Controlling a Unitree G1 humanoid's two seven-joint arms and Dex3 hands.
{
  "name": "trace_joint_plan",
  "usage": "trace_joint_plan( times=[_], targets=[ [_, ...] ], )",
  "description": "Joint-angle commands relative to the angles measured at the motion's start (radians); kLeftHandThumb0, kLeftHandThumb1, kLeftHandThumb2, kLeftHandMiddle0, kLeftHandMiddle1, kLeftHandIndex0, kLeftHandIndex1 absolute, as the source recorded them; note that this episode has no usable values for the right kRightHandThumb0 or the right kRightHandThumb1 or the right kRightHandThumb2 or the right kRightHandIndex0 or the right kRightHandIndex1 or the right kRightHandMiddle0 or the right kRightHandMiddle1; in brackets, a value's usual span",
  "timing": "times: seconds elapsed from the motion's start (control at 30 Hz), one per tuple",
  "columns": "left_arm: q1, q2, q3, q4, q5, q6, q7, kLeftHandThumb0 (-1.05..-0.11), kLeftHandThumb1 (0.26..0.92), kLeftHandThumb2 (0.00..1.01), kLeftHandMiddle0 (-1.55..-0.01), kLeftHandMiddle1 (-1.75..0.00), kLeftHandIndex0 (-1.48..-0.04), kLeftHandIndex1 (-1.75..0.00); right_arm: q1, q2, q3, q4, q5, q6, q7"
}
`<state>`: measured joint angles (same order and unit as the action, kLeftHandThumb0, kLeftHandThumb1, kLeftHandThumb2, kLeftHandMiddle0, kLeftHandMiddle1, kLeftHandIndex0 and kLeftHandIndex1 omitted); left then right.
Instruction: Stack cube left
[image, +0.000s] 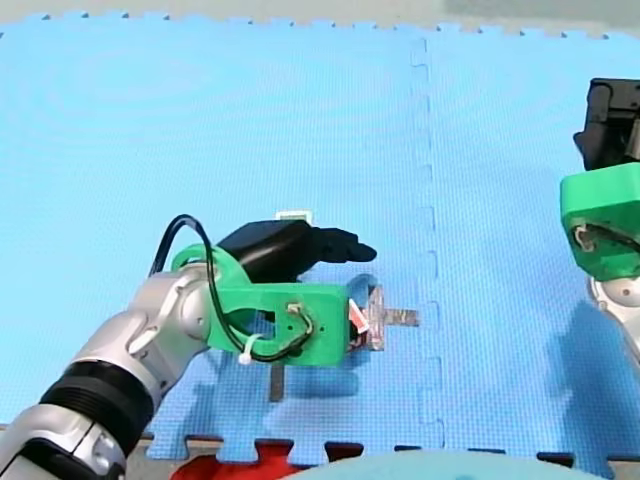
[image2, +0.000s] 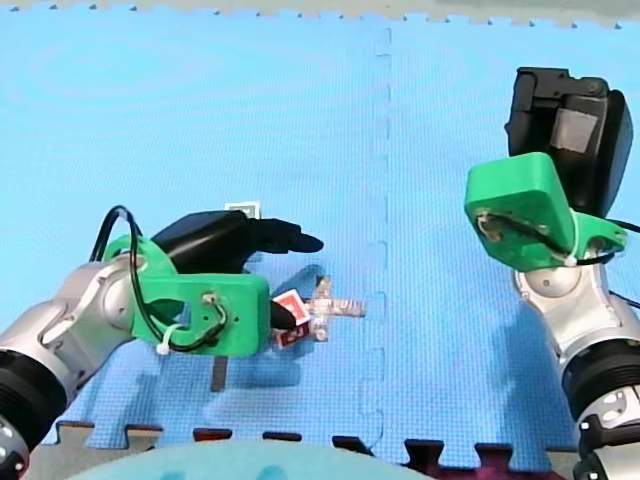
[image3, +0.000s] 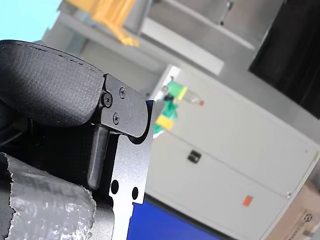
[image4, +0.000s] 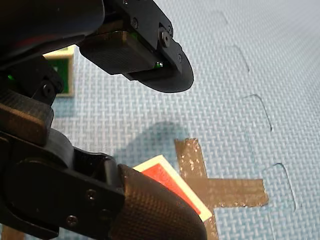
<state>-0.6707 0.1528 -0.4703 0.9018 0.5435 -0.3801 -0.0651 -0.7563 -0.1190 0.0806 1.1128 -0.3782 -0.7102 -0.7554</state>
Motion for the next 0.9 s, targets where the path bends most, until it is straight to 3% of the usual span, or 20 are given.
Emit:
trace_joint_plan(
  times=[0.0,0.13,0.3,0.47,0.63,0.87],
  targets=[
    [0.005,-0.006,0.008,0.013,0.012,-0.037,0.088,-1.048,0.892,0.0,-0.99,-1.75,-0.58,-0.03,-0.003,-0.005,-0.002,0.007,0.003,-0.007,-0.004],
    [0.013,-0.032,0.036,0.053,-0.016,-0.089,0.174,-1.048,0.908,0.01,-1.0,-1.75,-0.64,-0.05,0.0,-0.007,-0.001,0.012,0.0,-0.01,-0.007],
    [-0.037,-0.012,0.047,0.095,-0.087,-0.063,-0.079,-1.048,0.921,0.11,-0.99,-1.75,-0.35,0.0,0.002,-0.005,0.002,0.019,-0.003,-0.014,-0.011],
    [-0.025,0.0,0.051,0.047,-0.094,-0.059,-0.133,-1.048,0.899,0.06,-0.89,-1.75,-0.32,0.0,0.014,-0.009,0.008,0.028,-0.014,-0.018,-0.024],
    [-0.008,0.045,0.057,-0.059,-0.108,-0.028,-0.231,-1.048,0.908,0.03,-0.82,-1.75,-0.31,0.0,0.017,-0.012,0.013,0.04,-0.02,-0.016,-0.035],
    [0.037,0.115,0.094,-0.211,-0.136,0.028,-0.305,-1.048,0.921,0.05,-0.84,-1.75,-0.32,-0.01,0.017,-0.012,0.014,0.049,-0.018,-0.011,-0.039]
  ],
)
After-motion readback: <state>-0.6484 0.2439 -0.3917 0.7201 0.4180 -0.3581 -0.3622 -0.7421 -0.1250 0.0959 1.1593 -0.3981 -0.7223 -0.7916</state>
